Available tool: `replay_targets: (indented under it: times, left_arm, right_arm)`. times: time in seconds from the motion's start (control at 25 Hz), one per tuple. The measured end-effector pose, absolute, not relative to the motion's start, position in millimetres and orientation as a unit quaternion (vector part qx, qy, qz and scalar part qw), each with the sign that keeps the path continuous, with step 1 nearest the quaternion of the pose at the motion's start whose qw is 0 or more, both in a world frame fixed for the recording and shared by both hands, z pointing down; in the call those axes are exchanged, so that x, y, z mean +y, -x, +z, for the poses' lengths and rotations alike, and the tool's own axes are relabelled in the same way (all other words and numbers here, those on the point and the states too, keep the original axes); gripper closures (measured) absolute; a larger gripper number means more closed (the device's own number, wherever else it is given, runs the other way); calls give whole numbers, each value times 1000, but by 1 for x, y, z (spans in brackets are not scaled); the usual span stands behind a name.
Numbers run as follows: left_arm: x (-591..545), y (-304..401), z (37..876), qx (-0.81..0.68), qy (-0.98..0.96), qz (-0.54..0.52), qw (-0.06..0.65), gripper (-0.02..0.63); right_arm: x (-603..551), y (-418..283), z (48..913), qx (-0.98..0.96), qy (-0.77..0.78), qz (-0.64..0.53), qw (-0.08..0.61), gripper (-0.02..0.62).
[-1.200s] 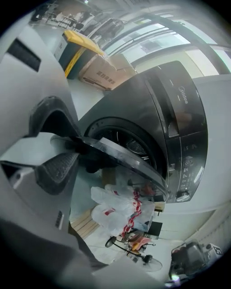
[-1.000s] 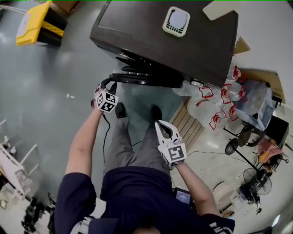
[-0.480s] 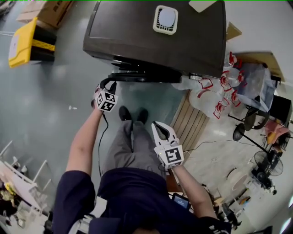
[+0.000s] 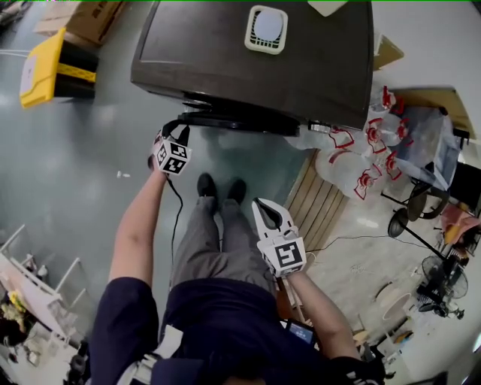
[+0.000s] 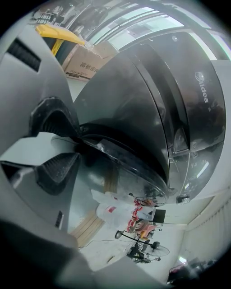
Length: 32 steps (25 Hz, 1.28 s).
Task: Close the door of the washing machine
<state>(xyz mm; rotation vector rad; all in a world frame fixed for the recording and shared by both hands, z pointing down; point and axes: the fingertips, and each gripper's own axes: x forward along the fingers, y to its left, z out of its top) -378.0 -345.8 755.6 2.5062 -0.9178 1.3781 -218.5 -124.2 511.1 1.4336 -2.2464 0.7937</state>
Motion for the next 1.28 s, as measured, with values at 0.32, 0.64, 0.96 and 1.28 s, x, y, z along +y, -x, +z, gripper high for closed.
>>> replay_targets:
  times: [0.32, 0.64, 0.96, 1.28]
  left_arm:
    - [-362, 376, 754, -321, -840, 433, 68, 486]
    - [-372, 373, 753, -320, -853, 406, 65, 486]
    - [-375, 380, 756, -367, -852, 365, 81, 477]
    - [-380, 379, 758, -387, -850, 349, 78, 460]
  right_arm:
    - [-120, 220, 521, -779, -524, 292, 180, 575]
    - [-126, 249, 525, -759, -549, 308, 166, 575]
    - [-129, 265, 533, -744, -561, 326, 159, 575]
    - [-125, 266, 545, -740, -560, 333, 169, 575]
